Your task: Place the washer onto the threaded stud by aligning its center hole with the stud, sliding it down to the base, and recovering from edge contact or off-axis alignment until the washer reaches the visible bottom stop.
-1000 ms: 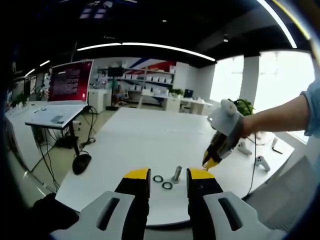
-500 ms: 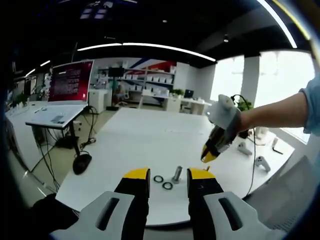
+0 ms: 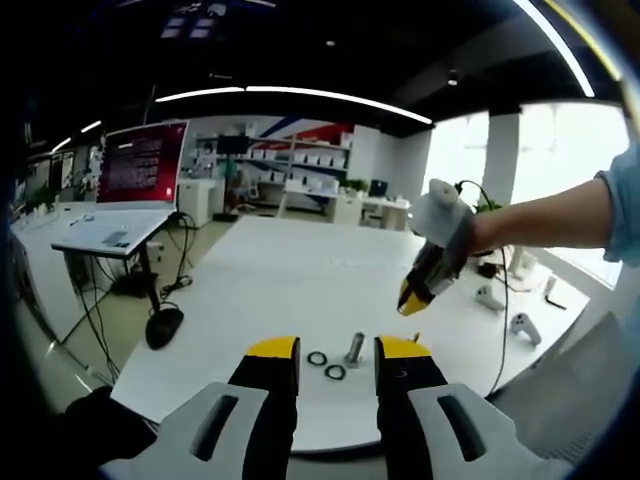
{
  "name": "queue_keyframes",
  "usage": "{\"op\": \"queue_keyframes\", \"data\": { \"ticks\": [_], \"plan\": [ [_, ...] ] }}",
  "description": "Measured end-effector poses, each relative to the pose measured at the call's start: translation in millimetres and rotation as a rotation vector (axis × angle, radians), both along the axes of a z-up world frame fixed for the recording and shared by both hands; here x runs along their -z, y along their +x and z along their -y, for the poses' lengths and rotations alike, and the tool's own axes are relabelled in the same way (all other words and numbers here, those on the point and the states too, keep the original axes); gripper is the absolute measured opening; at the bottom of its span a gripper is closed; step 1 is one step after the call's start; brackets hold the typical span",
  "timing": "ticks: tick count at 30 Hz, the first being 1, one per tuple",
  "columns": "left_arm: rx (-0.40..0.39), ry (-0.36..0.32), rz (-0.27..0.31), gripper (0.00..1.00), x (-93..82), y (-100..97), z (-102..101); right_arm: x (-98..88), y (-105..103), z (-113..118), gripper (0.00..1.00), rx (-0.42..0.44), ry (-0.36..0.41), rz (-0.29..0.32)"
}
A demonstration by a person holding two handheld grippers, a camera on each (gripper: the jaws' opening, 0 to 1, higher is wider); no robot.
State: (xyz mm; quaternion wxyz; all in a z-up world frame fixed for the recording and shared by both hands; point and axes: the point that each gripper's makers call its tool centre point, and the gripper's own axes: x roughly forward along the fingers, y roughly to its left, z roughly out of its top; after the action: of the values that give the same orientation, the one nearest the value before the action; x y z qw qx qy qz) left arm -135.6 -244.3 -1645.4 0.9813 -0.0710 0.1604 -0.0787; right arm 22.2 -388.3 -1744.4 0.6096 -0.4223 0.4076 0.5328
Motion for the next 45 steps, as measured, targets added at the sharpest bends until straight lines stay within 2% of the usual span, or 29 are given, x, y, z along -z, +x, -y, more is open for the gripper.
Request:
{"op": "queue_keyframes", "data": {
  "ticks": [19, 45],
  "plan": [
    [0.001, 0.003, -0.009, 0.27, 1.2, 0.3, -0.5, 14.5, 3.9, 17.0, 0.13, -0.014, -0.066, -0.023],
    [0.003, 0.005, -0.011, 0.27, 1.9, 0.0, -0.1, 20.5, -3.6, 49.6, 0.13, 0.056, -0.051, -0.067]
  ]
}}
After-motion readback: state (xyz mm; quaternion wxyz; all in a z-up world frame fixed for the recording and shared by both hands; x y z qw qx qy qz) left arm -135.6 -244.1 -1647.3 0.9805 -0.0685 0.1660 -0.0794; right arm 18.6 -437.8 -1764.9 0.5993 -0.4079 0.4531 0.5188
